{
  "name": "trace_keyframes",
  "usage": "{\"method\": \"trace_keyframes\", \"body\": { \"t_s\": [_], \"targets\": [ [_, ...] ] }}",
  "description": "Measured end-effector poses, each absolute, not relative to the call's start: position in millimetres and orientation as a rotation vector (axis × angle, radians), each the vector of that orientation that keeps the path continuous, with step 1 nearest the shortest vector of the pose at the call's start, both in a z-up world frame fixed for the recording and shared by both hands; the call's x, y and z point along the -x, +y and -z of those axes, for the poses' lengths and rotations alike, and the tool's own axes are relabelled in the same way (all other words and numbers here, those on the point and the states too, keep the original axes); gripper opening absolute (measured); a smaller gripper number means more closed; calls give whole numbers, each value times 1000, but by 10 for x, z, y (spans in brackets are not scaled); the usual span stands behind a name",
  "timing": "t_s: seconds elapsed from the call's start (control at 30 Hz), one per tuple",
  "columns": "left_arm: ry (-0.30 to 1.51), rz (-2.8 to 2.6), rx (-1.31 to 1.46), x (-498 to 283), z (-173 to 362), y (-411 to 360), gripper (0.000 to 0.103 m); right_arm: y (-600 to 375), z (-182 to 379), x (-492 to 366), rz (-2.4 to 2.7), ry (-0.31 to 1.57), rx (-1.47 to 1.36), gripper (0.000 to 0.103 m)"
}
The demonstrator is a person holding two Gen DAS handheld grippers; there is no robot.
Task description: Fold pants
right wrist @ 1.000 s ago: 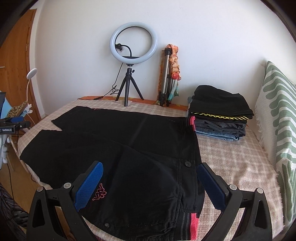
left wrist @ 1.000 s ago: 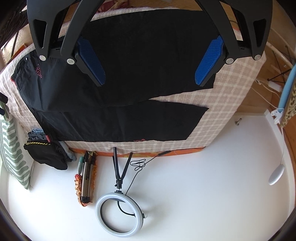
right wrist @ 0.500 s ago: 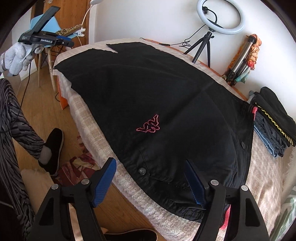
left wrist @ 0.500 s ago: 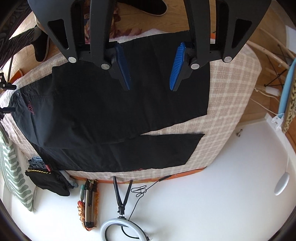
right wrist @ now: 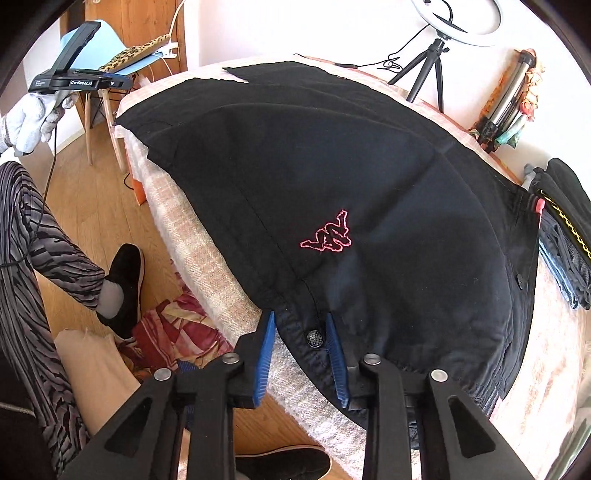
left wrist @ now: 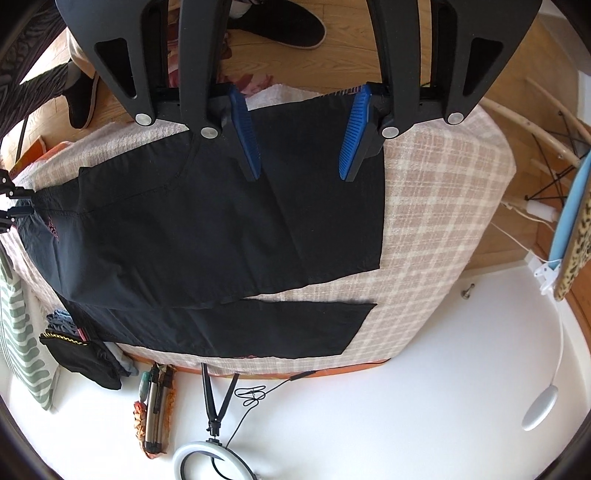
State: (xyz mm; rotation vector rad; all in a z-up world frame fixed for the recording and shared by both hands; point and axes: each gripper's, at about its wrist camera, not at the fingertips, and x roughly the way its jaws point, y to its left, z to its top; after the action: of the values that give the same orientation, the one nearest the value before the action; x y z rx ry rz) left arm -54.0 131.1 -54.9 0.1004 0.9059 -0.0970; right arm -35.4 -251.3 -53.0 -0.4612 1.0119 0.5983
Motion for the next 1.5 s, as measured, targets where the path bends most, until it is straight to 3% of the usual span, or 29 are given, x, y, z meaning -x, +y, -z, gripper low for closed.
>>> {"method": "trace_keyframes", "body": {
  "t_s": [0.03,0.1,0.2,0.43,0.7,0.77,0.83,0.9,1.03,1.5],
  "targets": [
    [904,111,-116,557,562,1277,61,-2512,503,341,-592,1006,456,22],
    [905,150,-151,585,599,1186,62,-2497,428,322,-589,986,439,7],
    [909,212,-201,624,665,1014,62,-2492,312,266,-546,946,445,2],
    [916,311,-415,719,918,512,62,-2560,170,49,-498,912,378,0],
    [913,273,-397,579,1026,521,61,-2593,-80,-33,-468,821,321,0],
    [917,262,-380,553,1043,559,46,-2612,-120,-38,-465,809,303,0],
    [922,260,-346,517,1049,622,19,-2620,-156,-17,-464,797,294,0],
    [912,250,-302,480,1015,692,9,-2605,-184,17,-459,777,308,0],
    [846,220,-201,368,808,783,4,-2541,-280,82,-440,726,337,0],
    [594,129,-30,-506,-35,792,4,-2438,-911,-600,-339,569,413,0]
  ]
}}
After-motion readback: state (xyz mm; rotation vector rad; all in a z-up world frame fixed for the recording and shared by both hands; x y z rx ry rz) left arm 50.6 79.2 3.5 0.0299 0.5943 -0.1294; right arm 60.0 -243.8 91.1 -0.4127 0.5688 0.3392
